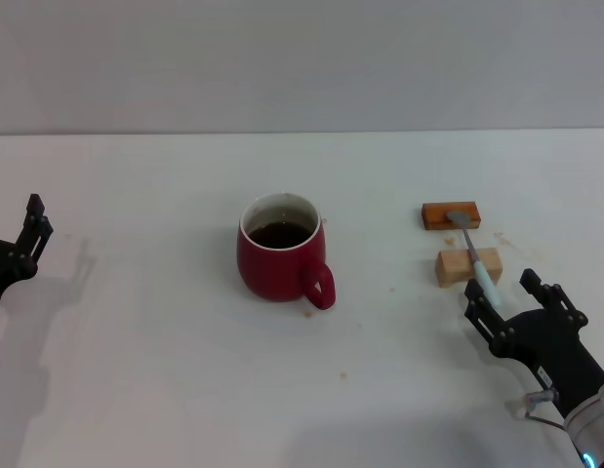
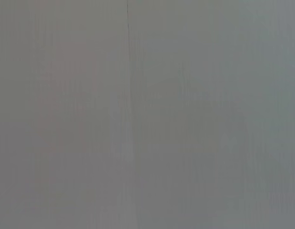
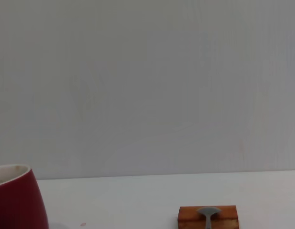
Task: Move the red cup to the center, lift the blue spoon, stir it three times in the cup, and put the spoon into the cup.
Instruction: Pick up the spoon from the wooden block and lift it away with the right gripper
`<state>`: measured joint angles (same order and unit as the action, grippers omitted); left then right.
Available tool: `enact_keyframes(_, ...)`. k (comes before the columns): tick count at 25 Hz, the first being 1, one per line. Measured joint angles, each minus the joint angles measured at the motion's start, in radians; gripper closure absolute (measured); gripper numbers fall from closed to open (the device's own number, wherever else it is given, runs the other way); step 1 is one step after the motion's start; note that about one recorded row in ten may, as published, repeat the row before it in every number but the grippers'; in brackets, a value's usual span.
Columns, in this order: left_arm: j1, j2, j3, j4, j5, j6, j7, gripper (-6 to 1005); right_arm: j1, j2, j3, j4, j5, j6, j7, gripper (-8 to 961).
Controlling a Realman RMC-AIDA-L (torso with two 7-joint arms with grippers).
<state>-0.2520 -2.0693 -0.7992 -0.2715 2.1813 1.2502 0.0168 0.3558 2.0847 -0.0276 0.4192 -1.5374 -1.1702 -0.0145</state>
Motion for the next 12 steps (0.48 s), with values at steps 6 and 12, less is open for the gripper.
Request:
enact_keyframes(6,0.002,0.0,0.0,0.0,0.0,0.0,0.0,191,0.0,0.001,-0.004,0.003,0.0,0.0,0.0,227)
enact_keyframes(12,0.002,0.0,0.0,0.0,0.0,0.0,0.0,191,0.004,0.0,-0.01,0.002,-0.001,0.009,0.001,360)
